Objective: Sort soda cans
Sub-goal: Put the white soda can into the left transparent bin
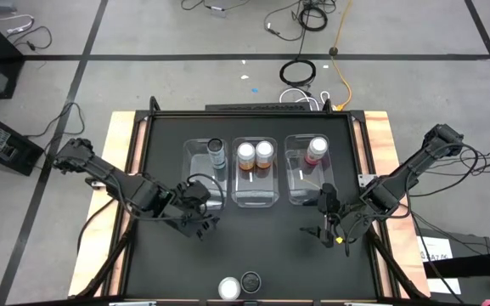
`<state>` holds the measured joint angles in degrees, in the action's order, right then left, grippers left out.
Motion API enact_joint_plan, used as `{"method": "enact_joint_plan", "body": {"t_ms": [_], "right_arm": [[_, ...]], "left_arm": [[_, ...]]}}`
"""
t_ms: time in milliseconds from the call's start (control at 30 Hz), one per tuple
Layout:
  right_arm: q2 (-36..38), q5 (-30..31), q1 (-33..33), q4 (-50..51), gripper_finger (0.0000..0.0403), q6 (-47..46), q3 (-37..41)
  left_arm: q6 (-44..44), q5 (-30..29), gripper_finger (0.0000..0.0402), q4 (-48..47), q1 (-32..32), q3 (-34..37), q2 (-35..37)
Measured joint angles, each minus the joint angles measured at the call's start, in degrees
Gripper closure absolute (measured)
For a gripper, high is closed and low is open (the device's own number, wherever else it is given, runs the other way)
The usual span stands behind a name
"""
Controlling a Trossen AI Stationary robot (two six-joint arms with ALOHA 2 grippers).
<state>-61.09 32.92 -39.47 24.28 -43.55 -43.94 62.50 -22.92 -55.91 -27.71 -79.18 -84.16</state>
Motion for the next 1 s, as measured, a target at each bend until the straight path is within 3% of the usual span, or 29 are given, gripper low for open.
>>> {"method": "enact_joint_plan", "body": {"t_ms": [367, 700, 1000], "right_arm": [[0.0, 0.0, 0.0, -0.1, 0.0009, -6.7, 0.0], [0.0, 0.0, 0.0, -0.5, 0.0009, -7.0, 0.0], [0.0, 0.0, 0.0, -0.5, 0.0009, -6.6, 0.0]], "left_arm": [[-4.8, 0.6, 0.0037, 3.0, 1.1, 0.0, 0.0], [-6.4, -0.3, 0.0037, 4.9, 1.1, 0.0, 0.0], [-6.4, -0.3, 0.0005, 4.8, 1.1, 0.0, 0.0]]}}
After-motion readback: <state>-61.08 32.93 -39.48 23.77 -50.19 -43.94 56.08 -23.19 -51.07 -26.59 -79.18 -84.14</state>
